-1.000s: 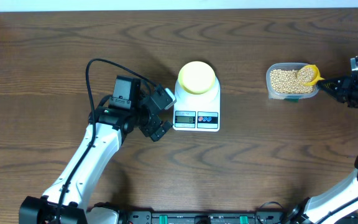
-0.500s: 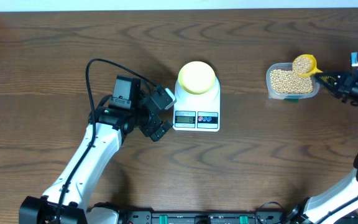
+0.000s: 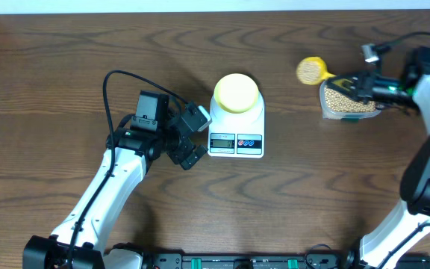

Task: Scoop item into bowl and weigh 50g on scale
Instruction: 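Carry the filled scoop left over the yellow bowl with the right gripper, then tip the scoop to pour soybeans into the yellow bowl, then return the empty scoop to the soybean tub with the right gripper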

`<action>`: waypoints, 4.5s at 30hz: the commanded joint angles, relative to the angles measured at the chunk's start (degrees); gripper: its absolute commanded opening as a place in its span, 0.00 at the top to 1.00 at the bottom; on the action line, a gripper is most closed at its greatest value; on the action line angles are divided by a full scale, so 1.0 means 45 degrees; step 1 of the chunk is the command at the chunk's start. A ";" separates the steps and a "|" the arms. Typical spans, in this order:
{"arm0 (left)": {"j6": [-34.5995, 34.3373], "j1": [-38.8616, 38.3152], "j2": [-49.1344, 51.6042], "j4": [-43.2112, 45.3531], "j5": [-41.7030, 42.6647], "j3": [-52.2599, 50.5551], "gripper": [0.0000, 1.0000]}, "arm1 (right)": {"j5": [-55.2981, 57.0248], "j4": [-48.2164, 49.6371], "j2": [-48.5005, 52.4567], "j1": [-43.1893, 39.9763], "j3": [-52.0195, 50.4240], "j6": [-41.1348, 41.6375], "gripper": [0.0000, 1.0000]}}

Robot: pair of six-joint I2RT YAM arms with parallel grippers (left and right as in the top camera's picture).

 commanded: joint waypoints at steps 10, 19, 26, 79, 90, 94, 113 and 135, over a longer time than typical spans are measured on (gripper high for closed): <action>0.0175 0.0063 -0.0175 0.0000 0.0199 0.0010 0.02 | 0.0238 0.6591 0.0015 0.3444 -0.0034 0.6955 0.99; 0.0175 0.0063 -0.0175 0.0000 0.0199 0.0010 0.02 | 0.2050 0.6635 0.0015 0.4872 -0.0034 0.7023 0.99; 0.0175 0.0063 -0.0175 0.0000 0.0199 0.0010 0.03 | 0.3589 0.6683 0.0015 0.5814 0.0044 0.6795 0.99; 0.0175 0.0063 -0.0175 0.0000 0.0199 0.0010 0.02 | 1.7554 -0.1613 0.0010 0.9865 0.5935 -0.1175 0.99; 0.0175 0.0063 -0.0175 0.0000 0.0199 0.0010 0.02 | 1.7539 -0.1744 0.0010 1.0253 0.6164 -0.0525 0.99; 0.0175 0.0063 -0.0175 0.0000 0.0199 0.0010 0.02 | 1.7189 -0.1763 0.0010 1.0083 0.6465 0.0384 0.99; 0.0175 0.0063 -0.0175 0.0000 0.0199 0.0010 0.02 | 1.6024 -0.8709 -0.0019 0.4187 1.0010 0.2123 0.99; 0.0175 0.0063 -0.0170 0.0000 0.0199 0.0010 0.02 | 2.0798 -0.7674 0.0107 0.3181 0.6363 0.1739 0.99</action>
